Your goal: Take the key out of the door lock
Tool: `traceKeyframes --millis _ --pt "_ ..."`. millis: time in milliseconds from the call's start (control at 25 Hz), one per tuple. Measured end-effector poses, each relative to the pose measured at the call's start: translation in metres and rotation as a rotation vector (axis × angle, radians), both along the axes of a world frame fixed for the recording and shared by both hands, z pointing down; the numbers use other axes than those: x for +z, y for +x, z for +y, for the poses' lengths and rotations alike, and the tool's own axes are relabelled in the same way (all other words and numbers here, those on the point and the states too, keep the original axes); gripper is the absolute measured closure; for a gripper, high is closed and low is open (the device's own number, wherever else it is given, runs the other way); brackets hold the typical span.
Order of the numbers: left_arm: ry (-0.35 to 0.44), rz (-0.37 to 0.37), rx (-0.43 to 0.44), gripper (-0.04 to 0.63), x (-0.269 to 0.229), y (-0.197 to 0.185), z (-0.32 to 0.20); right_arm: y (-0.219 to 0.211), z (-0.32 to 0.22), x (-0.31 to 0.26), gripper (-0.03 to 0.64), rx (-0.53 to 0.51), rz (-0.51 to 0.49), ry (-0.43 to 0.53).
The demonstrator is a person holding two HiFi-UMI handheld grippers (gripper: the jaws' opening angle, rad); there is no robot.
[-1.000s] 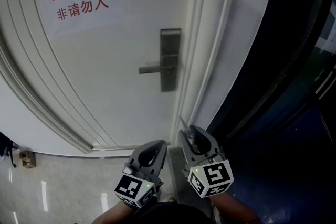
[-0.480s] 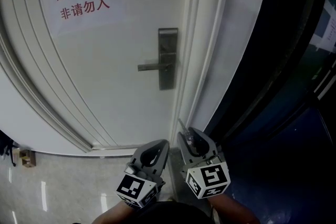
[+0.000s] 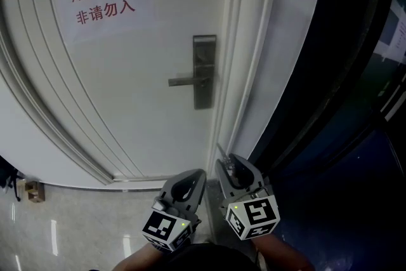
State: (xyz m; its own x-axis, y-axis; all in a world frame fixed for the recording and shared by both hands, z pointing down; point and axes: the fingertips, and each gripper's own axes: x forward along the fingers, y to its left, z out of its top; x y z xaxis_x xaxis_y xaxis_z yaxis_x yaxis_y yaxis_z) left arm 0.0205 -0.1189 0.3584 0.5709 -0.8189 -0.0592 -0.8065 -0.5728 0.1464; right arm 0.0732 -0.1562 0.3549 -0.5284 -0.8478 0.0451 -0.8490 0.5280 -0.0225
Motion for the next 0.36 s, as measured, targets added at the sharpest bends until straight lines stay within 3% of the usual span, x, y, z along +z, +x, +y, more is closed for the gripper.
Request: traceKeyframes --millis 360 --pt "0.004 0.012 0.005 0.589 -0.0006 -0.0016 -0.0048 -0.0033 -0.0064 -0.0015 0.482 -0.001 0.001 0.004"
